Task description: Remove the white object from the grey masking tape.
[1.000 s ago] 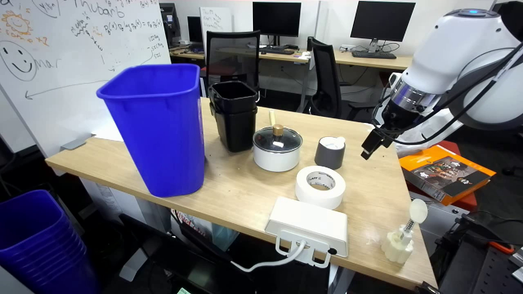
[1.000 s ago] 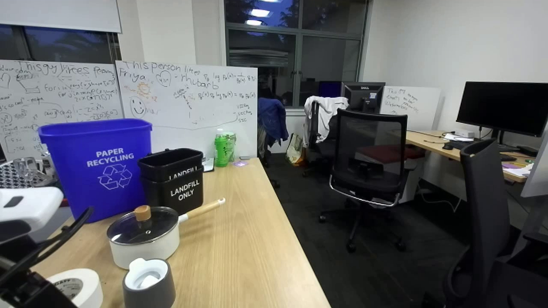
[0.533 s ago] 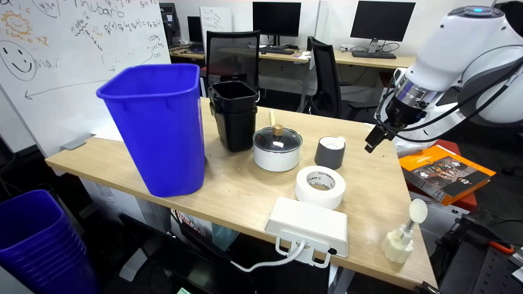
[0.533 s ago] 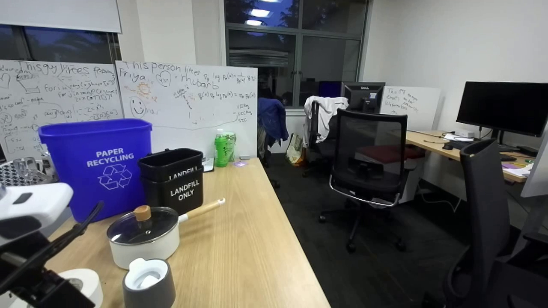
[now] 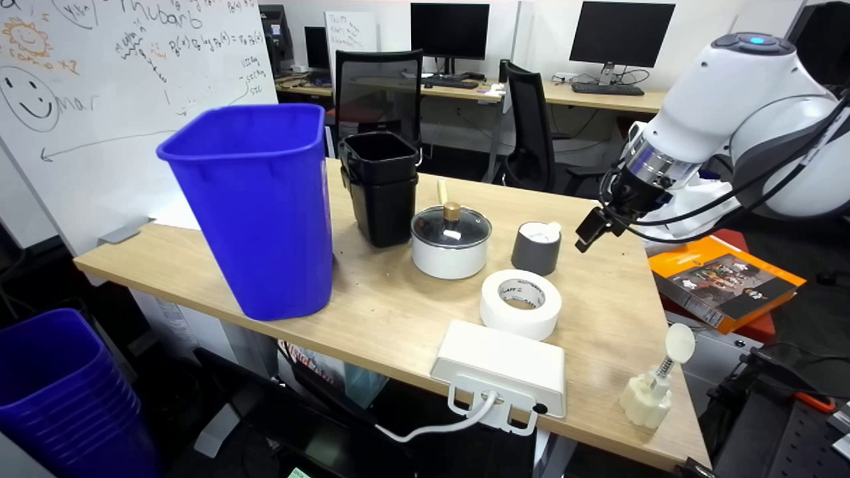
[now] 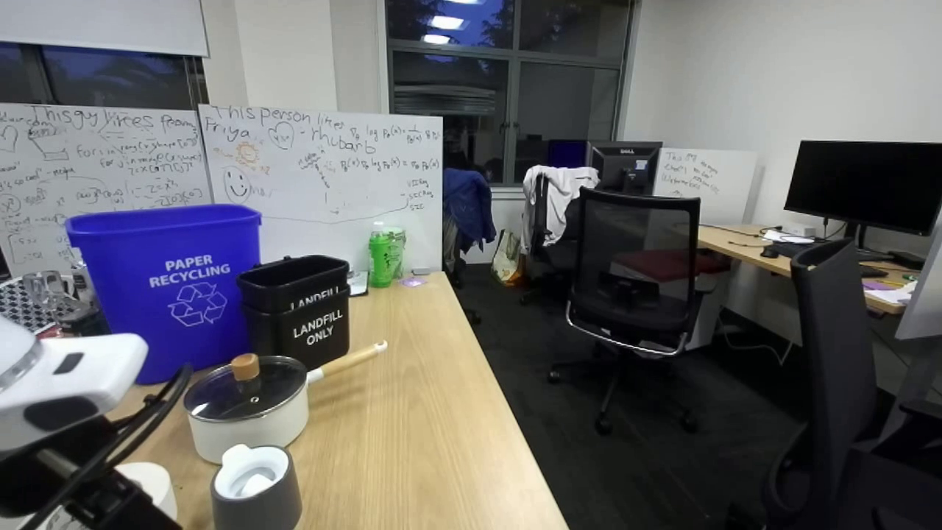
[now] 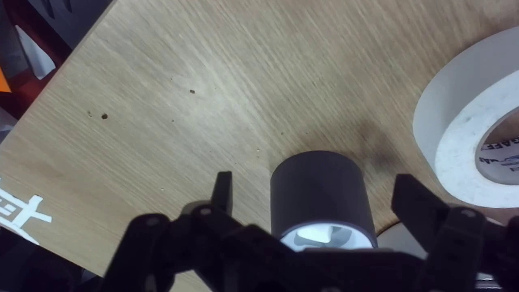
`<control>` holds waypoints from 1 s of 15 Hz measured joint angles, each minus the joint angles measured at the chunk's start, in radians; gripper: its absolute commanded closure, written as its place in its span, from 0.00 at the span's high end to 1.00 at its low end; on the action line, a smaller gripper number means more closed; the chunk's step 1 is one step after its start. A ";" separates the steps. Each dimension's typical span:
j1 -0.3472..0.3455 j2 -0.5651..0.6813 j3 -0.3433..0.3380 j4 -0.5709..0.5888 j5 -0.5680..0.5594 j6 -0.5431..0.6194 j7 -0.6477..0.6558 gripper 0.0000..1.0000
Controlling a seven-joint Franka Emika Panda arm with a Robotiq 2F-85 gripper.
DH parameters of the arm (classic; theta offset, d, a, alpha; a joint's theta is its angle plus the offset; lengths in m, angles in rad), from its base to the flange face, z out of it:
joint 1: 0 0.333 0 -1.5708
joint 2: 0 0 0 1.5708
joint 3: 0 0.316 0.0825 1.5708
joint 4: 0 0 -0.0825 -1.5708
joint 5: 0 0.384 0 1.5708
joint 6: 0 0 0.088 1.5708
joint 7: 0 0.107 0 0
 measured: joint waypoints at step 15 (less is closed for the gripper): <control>0.142 0.314 -0.130 0.184 -0.068 0.158 0.244 1.00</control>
